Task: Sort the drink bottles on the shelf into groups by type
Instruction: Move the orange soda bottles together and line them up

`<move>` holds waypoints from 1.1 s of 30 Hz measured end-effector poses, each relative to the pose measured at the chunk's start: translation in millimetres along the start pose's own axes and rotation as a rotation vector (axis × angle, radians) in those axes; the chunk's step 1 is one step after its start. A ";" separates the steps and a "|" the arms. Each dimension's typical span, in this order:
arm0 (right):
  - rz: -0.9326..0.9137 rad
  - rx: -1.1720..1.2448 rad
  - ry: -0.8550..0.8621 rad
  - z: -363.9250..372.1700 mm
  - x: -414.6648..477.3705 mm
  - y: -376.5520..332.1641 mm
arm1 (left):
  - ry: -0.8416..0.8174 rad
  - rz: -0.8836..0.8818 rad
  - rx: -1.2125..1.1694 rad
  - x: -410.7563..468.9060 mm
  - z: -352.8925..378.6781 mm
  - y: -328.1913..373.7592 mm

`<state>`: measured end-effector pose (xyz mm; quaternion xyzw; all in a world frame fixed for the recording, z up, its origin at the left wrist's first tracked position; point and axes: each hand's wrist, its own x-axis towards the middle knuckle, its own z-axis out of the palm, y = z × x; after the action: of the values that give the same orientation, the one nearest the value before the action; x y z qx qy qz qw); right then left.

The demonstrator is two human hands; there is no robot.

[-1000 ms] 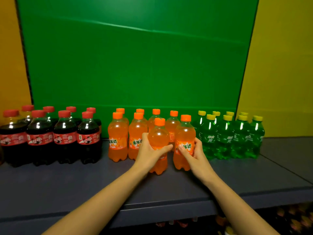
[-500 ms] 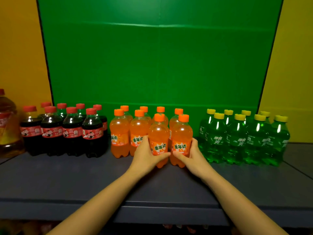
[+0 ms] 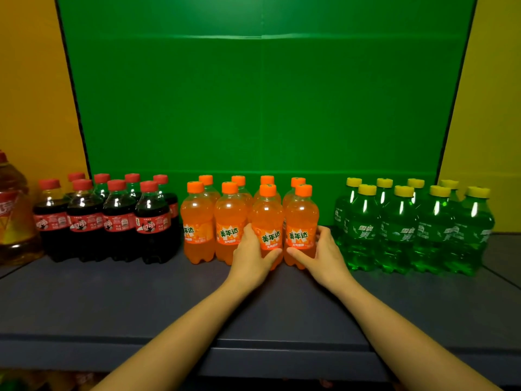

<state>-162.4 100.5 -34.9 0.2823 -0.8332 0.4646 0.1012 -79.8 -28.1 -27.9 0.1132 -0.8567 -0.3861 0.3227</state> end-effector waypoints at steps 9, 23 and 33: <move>-0.026 -0.013 0.034 1.0 -3.4 0.8 | 0.005 0.016 0.007 2.8 2.0 -2.7; -0.015 -0.002 0.052 0.7 -7.0 0.6 | 0.101 0.053 0.087 -0.2 -0.8 4.0; 0.000 0.147 0.021 -3.2 -3.5 -1.4 | 0.330 0.190 0.045 -23.0 -48.1 -3.0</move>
<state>-159.0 103.9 -33.6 0.2842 -0.7957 0.5274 0.0891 -31.5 -48.2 -17.0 0.1008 -0.8074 -0.3110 0.4912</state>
